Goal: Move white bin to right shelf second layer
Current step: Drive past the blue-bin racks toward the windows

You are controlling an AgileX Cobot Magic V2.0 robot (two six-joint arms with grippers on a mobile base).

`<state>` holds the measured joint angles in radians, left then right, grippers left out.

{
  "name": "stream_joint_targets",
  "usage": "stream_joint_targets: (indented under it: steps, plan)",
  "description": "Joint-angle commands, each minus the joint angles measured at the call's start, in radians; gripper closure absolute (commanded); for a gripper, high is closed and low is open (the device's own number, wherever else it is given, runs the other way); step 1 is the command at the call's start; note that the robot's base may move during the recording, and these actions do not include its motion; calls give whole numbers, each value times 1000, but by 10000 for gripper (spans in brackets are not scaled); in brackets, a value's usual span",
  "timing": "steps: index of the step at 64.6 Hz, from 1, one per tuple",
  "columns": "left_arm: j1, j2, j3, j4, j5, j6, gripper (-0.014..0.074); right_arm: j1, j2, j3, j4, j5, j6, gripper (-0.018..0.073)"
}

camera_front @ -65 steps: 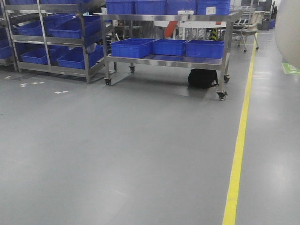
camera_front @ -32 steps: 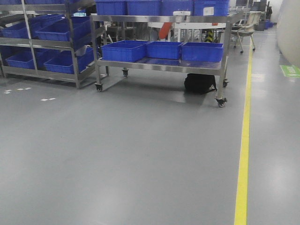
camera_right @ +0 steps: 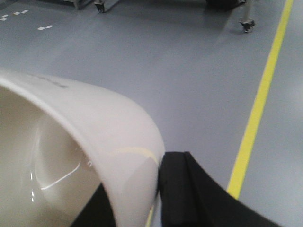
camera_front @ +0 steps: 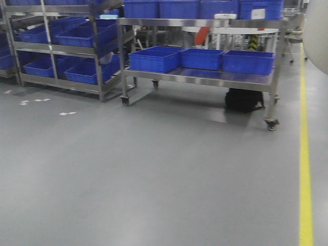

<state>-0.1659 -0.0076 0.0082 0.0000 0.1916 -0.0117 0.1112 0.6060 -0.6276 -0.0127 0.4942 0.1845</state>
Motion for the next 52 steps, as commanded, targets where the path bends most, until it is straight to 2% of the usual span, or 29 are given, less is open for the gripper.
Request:
stream_joint_targets:
  steps: [1, 52]
  plan:
    - [-7, -15, 27, 0, -91, -7, 512, -7, 1, -30, -3, -93, -1, 507]
    - [-7, -15, 27, 0, -91, -7, 512, -7, 1, -30, -3, -92, -1, 507]
